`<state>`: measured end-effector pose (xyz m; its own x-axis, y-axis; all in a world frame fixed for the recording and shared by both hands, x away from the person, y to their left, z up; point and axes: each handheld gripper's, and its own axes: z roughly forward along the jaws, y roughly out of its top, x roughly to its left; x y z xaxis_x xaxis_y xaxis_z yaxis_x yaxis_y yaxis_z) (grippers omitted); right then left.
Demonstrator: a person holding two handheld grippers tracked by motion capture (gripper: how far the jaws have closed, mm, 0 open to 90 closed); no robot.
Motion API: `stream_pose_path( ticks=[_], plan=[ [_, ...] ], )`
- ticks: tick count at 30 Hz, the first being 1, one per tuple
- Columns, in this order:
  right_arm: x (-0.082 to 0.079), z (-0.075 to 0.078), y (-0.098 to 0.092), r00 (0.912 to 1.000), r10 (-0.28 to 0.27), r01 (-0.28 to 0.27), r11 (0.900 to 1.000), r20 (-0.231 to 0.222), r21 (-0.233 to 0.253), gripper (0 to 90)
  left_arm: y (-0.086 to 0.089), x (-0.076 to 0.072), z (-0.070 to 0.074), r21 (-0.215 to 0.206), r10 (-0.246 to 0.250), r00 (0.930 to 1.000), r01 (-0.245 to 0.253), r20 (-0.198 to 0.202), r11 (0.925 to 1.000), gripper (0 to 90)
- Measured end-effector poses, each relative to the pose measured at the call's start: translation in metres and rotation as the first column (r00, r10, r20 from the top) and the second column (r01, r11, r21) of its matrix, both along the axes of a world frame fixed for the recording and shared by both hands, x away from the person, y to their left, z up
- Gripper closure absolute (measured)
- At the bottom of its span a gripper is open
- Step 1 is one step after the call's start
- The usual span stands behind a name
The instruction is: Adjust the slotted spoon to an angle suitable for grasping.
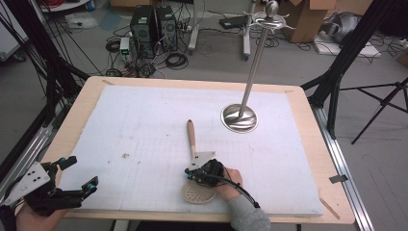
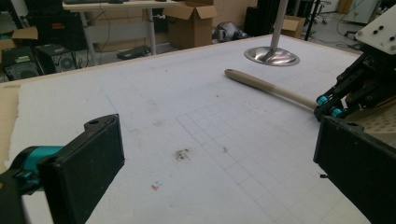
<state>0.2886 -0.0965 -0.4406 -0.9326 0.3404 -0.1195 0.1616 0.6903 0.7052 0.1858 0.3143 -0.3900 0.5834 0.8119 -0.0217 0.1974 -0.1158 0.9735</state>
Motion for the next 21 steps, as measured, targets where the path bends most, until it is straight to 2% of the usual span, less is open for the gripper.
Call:
stream_pose_path(
  ticks=[4,21],
  plan=[
    [0.001,0.0,-0.002,0.9997,-0.005,0.005,1.0,-0.026,0.007,90.0,0.0,0.0,0.0,0.002,-0.002,1.0,0.002,-0.002,1.0,2.1],
    [-0.001,0.003,-0.012,0.9991,-0.003,0.002,1.0,-0.043,-0.023,90.0,0.001,0.002,0.002,-0.006,-0.003,1.0,0.003,0.007,1.0,2.1]
  ],
)
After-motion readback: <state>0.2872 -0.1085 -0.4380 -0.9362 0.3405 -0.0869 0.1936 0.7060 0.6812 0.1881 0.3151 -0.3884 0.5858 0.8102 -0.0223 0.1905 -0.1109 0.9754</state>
